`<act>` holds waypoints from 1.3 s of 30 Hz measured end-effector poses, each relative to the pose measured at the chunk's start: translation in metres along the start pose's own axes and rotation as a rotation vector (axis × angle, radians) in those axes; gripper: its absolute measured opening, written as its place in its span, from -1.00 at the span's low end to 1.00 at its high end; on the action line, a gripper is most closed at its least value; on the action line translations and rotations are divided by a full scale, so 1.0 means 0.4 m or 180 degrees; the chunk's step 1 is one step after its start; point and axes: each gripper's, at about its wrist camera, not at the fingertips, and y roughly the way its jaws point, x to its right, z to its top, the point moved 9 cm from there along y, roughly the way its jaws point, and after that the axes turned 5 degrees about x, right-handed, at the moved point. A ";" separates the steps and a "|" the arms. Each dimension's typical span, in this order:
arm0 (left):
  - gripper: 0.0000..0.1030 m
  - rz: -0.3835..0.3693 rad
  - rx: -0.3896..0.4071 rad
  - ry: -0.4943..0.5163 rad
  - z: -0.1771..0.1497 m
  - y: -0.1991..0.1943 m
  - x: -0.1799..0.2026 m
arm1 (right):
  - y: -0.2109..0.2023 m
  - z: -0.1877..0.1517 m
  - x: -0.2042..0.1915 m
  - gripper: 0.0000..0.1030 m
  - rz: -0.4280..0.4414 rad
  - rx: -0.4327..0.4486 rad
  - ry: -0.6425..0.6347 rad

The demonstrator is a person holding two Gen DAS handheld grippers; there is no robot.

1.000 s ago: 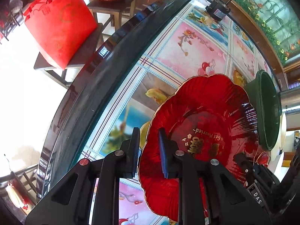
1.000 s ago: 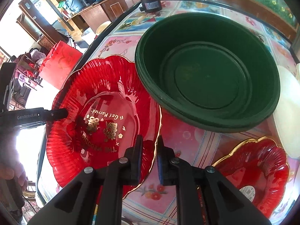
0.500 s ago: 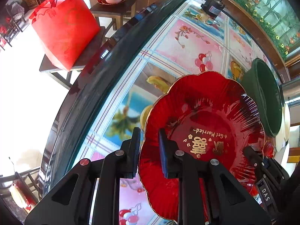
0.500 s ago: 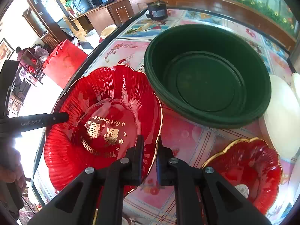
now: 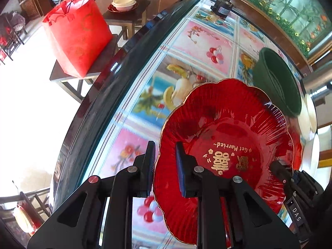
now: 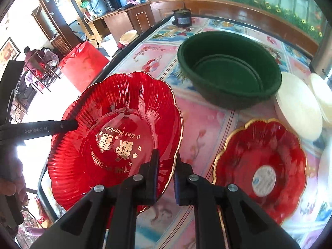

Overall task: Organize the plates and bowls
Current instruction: 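Lift the wedding plate with the left gripper and carry it, then lower the wedding plate onto the table and open the left gripper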

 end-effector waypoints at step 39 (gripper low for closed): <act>-0.04 0.0253 0.0314 0.0121 -0.137 -0.001 -0.075 | 0.005 -0.177 -0.043 -0.03 0.0069 -0.0108 0.0074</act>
